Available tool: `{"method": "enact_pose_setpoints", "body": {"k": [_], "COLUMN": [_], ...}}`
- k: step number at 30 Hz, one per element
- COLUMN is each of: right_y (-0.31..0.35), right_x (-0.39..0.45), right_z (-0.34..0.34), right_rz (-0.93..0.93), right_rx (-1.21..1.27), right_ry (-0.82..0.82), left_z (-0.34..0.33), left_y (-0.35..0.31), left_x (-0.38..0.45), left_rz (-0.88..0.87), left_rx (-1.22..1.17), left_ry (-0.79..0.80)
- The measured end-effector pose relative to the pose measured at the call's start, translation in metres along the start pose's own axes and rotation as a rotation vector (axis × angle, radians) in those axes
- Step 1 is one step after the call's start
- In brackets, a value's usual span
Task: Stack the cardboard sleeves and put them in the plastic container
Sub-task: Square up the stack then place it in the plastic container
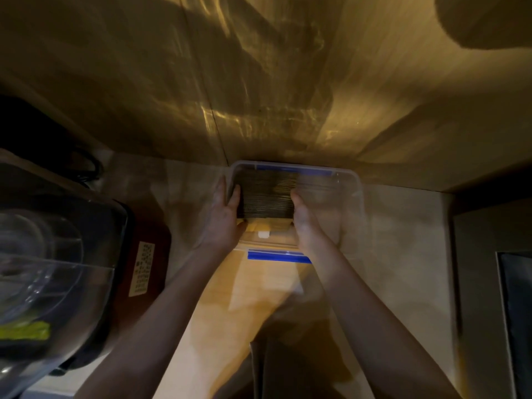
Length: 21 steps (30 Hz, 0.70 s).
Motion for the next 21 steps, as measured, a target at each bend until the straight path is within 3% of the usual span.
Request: {"method": "enact_pose_setpoints", "body": {"k": [3,8,21], "right_y": [0.012,0.025,0.019], "right_x": [-0.003,-0.004,-0.005], "right_z": [0.004,0.018,0.017], "right_rz": [0.114,0.257,0.12], "right_rx": [-0.168,-0.203,-0.12], "right_ry": [-0.012,-0.19,-0.16], "left_z": [0.001,0.001,0.002], "left_y": [-0.001,-0.001,0.002], "left_x": [-0.001,-0.001,-0.001], "left_rz": [0.003,0.007,0.028], "left_rx": [0.018,0.042,0.058], "left_ry": [-0.027,-0.036,0.021]}}
Point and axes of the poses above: each hand's wrist, its own x-axis towards the middle knuckle, its own z-axis out of the back of the hand, y = z × x, the point moved 10 cm from there along x, towards the middle knuckle, and after that the axes turned 6 degrees about -x, right-handed, at the moved point
